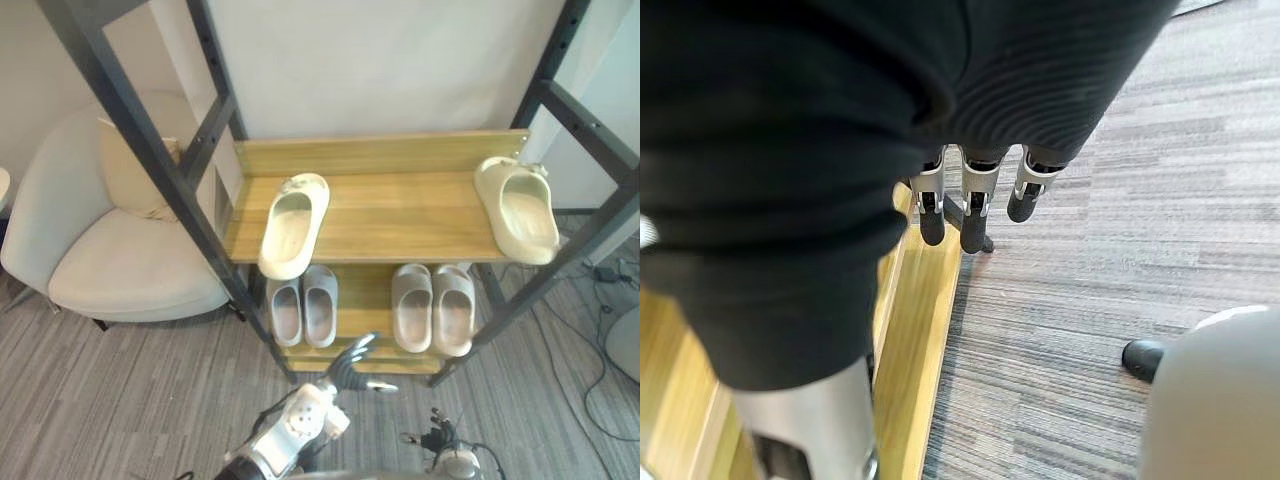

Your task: Organize the slippers on the shoe rack

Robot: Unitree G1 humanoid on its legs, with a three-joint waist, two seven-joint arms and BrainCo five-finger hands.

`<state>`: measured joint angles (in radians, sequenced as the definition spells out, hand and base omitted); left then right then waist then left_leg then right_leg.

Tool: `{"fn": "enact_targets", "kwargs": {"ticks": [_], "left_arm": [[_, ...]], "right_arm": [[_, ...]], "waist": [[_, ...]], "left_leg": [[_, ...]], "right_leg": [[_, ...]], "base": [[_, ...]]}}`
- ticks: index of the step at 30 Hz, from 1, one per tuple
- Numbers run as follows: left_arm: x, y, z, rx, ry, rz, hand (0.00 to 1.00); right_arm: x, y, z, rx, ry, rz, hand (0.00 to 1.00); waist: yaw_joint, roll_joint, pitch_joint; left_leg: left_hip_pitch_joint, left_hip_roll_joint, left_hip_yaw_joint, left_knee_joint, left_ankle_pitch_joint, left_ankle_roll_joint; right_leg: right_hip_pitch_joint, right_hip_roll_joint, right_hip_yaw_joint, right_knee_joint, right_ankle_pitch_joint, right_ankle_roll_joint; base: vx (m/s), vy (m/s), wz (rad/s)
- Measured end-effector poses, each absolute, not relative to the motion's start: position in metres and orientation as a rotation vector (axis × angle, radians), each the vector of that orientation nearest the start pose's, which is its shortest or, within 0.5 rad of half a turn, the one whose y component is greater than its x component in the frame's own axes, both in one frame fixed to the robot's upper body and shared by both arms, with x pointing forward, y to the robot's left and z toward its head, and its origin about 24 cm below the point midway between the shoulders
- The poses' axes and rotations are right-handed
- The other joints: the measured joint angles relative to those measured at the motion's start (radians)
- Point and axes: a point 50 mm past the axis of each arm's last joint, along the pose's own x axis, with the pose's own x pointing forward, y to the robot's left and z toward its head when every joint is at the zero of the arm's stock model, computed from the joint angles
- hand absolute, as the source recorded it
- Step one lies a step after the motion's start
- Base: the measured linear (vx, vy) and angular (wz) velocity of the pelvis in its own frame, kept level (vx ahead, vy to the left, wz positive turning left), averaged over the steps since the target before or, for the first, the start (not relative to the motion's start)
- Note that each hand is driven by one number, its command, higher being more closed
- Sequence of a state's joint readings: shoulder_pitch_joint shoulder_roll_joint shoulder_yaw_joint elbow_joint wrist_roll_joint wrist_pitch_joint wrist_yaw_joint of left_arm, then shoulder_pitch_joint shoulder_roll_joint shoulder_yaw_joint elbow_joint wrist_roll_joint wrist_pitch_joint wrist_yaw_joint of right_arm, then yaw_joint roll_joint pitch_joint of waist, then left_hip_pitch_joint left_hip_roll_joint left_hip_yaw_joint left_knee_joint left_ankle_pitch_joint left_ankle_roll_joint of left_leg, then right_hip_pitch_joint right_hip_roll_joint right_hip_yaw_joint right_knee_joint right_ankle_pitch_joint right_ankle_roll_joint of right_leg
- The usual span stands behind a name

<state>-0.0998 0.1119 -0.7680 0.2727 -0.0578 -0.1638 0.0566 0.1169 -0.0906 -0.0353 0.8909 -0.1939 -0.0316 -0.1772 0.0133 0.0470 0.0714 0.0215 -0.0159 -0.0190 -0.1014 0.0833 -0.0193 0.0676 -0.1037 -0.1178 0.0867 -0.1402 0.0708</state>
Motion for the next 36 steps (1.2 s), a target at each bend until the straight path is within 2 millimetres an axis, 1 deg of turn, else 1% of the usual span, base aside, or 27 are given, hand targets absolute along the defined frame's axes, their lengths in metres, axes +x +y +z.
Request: {"fn": "enact_targets", "kwargs": {"ticks": [1, 2, 5, 6, 8, 11, 14, 16, 18, 19, 21, 22, 23, 24, 25, 27, 28, 30, 36], "left_arm": [[0.207, 0.005, 0.003, 0.117, 0.045, -0.706, 0.00], [0.211, 0.004, 0.011, 0.100, 0.018, -0.700, 0.00], [0.227, 0.003, 0.048, 0.041, -0.127, -0.669, 0.00], [0.233, 0.006, 0.065, 0.019, -0.196, -0.642, 0.00], [0.241, 0.014, 0.088, -0.010, -0.291, -0.602, 0.00], [0.247, 0.021, 0.125, -0.059, -0.445, -0.537, 0.00], [0.259, 0.026, 0.149, -0.054, -0.539, -0.495, 0.00], [0.270, 0.036, 0.168, -0.018, -0.610, -0.460, 0.00], [0.279, 0.048, 0.182, 0.042, -0.668, -0.419, 0.00], [0.281, 0.051, 0.185, 0.057, -0.677, -0.409, 0.00], [0.298, 0.073, 0.195, 0.136, -0.699, -0.332, 0.00], [0.302, 0.078, 0.197, 0.154, -0.701, -0.315, 0.00], [0.310, 0.089, 0.200, 0.203, -0.698, -0.280, 0.00], [0.317, 0.099, 0.201, 0.248, -0.685, -0.251, 0.00], [0.320, 0.103, 0.201, 0.269, -0.675, -0.238, 0.00], [0.333, 0.125, 0.199, 0.347, -0.624, -0.177, 0.00], [0.335, 0.129, 0.199, 0.364, -0.616, -0.166, 0.00], [0.339, 0.147, 0.200, 0.434, -0.595, -0.131, 0.00], [0.346, 0.176, 0.194, 0.541, -0.516, -0.072, 0.00]], "right_arm": [[0.117, -0.200, -0.145, -0.323, 0.952, -0.160, 0.00], [0.117, -0.200, -0.145, -0.324, 0.949, -0.160, 0.00], [0.117, -0.203, -0.144, -0.338, 0.945, -0.154, 0.00], [0.118, -0.202, -0.144, -0.344, 0.942, -0.146, 0.00], [0.118, -0.202, -0.144, -0.358, 0.939, -0.130, 0.00], [0.117, -0.203, -0.146, -0.370, 0.954, -0.120, 0.00], [0.116, -0.203, -0.146, -0.369, 0.961, -0.114, 0.00], [0.118, -0.206, -0.145, -0.373, 0.955, -0.110, 0.00], [0.116, -0.211, -0.145, -0.383, 0.962, -0.109, 0.00], [0.115, -0.212, -0.145, -0.386, 0.963, -0.110, 0.00], [0.112, -0.218, -0.145, -0.391, 0.975, -0.097, 0.00], [0.111, -0.218, -0.145, -0.390, 0.978, -0.094, 0.00], [0.109, -0.218, -0.145, -0.389, 0.984, -0.093, 0.00], [0.108, -0.219, -0.145, -0.388, 0.983, -0.090, 0.00], [0.109, -0.219, -0.145, -0.387, 0.983, -0.090, 0.00], [0.109, -0.220, -0.145, -0.378, 0.984, -0.089, 0.00], [0.109, -0.220, -0.145, -0.376, 0.984, -0.086, 0.00], [0.109, -0.220, -0.145, -0.370, 0.987, -0.085, 0.00], [0.109, -0.224, -0.145, -0.341, 0.991, -0.123, 0.00]], "waist": [[-0.004, -0.006, -0.005], [-0.005, -0.001, -0.014], [-0.005, 0.000, -0.018], [-0.008, 0.000, -0.018], [-0.009, -0.002, -0.018], [-0.009, -0.001, -0.025], [-0.010, -0.001, -0.027], [-0.012, -0.001, -0.032], [-0.014, 0.000, -0.041], [-0.015, 0.000, -0.043], [-0.022, 0.002, -0.050], [-0.024, 0.002, -0.050], [-0.025, 0.002, -0.050], [-0.027, 0.002, -0.050], [-0.028, 0.002, -0.049], [-0.031, 0.002, -0.049], [-0.031, 0.002, -0.049], [-0.032, 0.002, -0.048], [-0.027, 0.005, -0.041]], "left_leg": [[0.003, -0.001, -0.002, 0.000, 0.000, 0.000], [0.002, -0.001, -0.003, 0.000, -0.001, 0.000], [0.003, 0.000, -0.005, 0.000, -0.001, 0.000], [0.005, 0.000, -0.009, -0.001, -0.001, 0.000], [0.014, -0.001, -0.013, -0.001, -0.002, -0.001], [0.015, 0.003, -0.013, -0.001, -0.002, -0.002], [0.015, 0.003, -0.012, -0.001, -0.002, -0.002], [0.014, 0.003, -0.011, -0.001, -0.002, -0.002], [0.011, 0.003, -0.011, -0.001, -0.002, -0.002], [0.010, 0.003, -0.011, -0.001, -0.002, -0.002], [0.003, 0.003, -0.013, -0.001, -0.001, -0.001], [0.002, 0.003, -0.014, -0.001, -0.001, -0.001], [-0.002, 0.003, -0.015, -0.001, -0.001, -0.001], [-0.005, 0.002, -0.015, -0.001, -0.001, -0.001], [-0.006, 0.001, -0.015, -0.001, -0.001, -0.001], [-0.008, -0.004, -0.015, 0.000, -0.001, -0.001], [-0.009, -0.004, -0.016, 0.000, -0.001, -0.001], [-0.015, -0.007, -0.021, 0.000, -0.001, -0.001], [-0.014, -0.009, -0.024, -0.001, -0.001, -0.001]], "right_leg": [[0.006, 0.000, -0.002, -0.006, 0.000, 0.000], [0.006, 0.001, -0.002, -0.008, 0.000, 0.000], [0.009, 0.002, -0.003, -0.014, 0.005, -0.003], [0.017, 0.003, -0.005, -0.022, 0.009, -0.004], [0.030, 0.002, -0.007, -0.029, 0.010, -0.004], [0.031, 0.000, -0.007, -0.028, 0.010, -0.002], [0.029, 0.000, -0.004, -0.026, 0.012, 0.000], [0.027, 0.000, -0.002, -0.024, 0.012, 0.001], [0.024, 0.000, -0.002, -0.023, 0.012, 0.001], [0.023, 0.000, -0.002, -0.023, 0.012, 0.001], [0.016, 0.000, -0.003, -0.023, 0.012, 0.001], [0.015, 0.001, -0.004, -0.023, 0.012, 0.000], [0.011, 0.001, -0.004, -0.022, 0.012, 0.000], [0.008, 0.001, -0.003, -0.022, 0.012, 0.000], [0.007, 0.001, -0.003, -0.021, 0.012, 0.000], [0.007, 0.000, -0.003, -0.020, 0.012, 0.000], [0.006, 0.000, -0.004, -0.020, 0.012, 0.000], [0.003, 0.000, -0.010, -0.023, 0.013, 0.000], [0.004, -0.002, -0.016, -0.028, 0.012, -0.001]], "base": [[0.00, 0.000, 0.00], [0.00, 0.000, 0.00], [0.00, 0.000, 0.00], [0.00, -0.015, 0.03], [0.00, -0.010, 0.02], [0.00, 0.000, 0.00], [-0.03, -0.007, -0.02], [-0.02, -0.003, -0.02], [0.00, 0.000, 0.00], [0.00, 0.000, 0.00], [0.00, 0.000, 0.00], [0.00, 0.000, 0.00], [0.00, 0.000, 0.00], [0.00, 0.000, 0.00], [0.00, 0.000, 0.00], [0.00, 0.000, 0.00], [0.00, 0.000, 0.00], [0.00, -0.007, 0.06], [0.00, -0.001, 0.01]]}}
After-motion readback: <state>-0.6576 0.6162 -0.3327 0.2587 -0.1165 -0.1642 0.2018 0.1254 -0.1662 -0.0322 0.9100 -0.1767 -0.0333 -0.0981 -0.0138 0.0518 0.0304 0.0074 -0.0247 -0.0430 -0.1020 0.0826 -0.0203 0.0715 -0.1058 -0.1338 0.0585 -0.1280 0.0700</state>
